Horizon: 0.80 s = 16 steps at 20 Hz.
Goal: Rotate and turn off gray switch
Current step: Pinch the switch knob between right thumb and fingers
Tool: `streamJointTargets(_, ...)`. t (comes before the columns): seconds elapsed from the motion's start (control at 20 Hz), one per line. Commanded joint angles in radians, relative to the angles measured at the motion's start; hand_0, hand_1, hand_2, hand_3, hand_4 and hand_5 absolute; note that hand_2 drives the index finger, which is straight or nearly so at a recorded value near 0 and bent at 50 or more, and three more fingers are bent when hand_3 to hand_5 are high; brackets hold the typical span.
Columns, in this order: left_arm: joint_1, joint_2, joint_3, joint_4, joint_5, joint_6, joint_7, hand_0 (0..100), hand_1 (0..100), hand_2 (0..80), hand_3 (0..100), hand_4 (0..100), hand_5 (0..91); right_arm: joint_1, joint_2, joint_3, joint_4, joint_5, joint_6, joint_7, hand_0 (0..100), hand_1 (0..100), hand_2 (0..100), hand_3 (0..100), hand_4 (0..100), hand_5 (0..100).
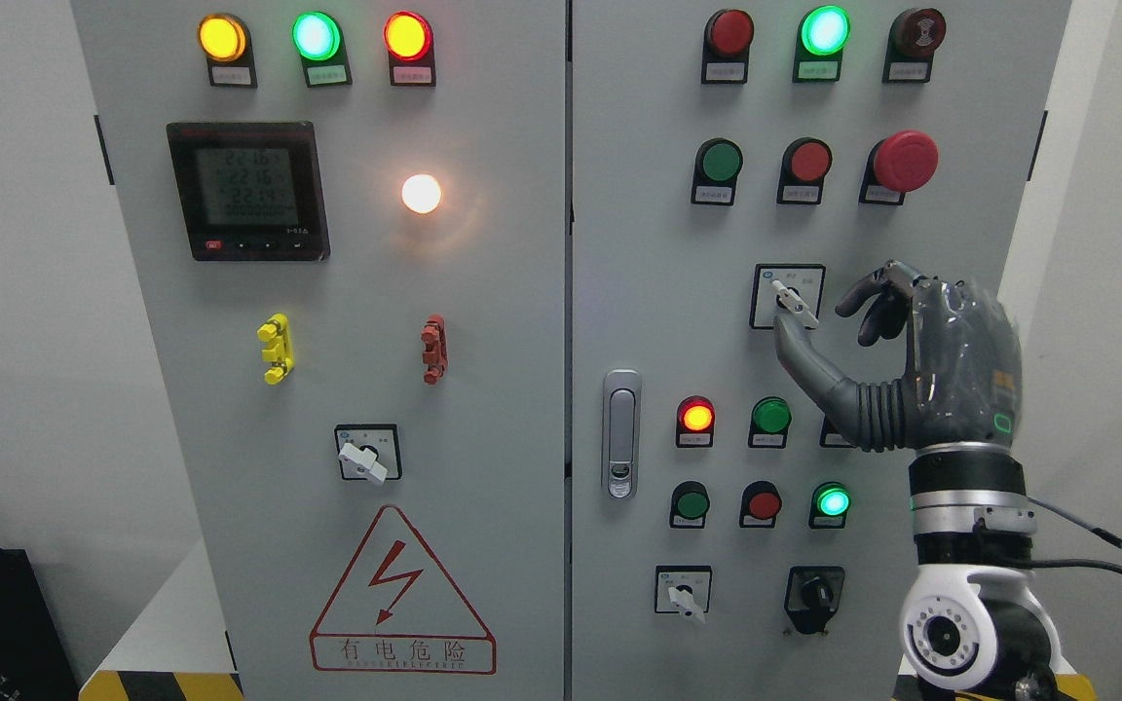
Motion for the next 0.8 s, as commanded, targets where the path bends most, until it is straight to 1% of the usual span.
streamJointTargets(0.0,0.0,0.0,0.032,0.023,-0.008,0.001,-0.001,12,39,0.0,0,0,0.0,-0.018,0.008,0.007,0.04,0.006,0.003,0.0,9,42,61,85,84,100)
streamJointTargets(0.3,0.0,0.0,0.032,0.023,-0.008,0.001,0.001,12,39,0.0,0,0,0.0,-0.018,0.008,-0.007,0.052,0.006,0.006,0.0,10,42,60,86,84,100)
streamJointTargets(0.45,0.0,0.0,0.031,0.023,-0.008,0.001,-0.001,12,39,0.0,0,0,0.0,-0.02,0.007,-0.007,0.054,0.006,0.023,0.0,11,40,59,86,84,100)
streamJointTargets(0.75,0.0,0.0,0.032,0.023,-0.008,0.001,-0.001,12,39,0.0,0,0,0.0,-0.024,0.005,-0.012,0.054,0.006,0.025,-0.001,11,39,57,85,84,100)
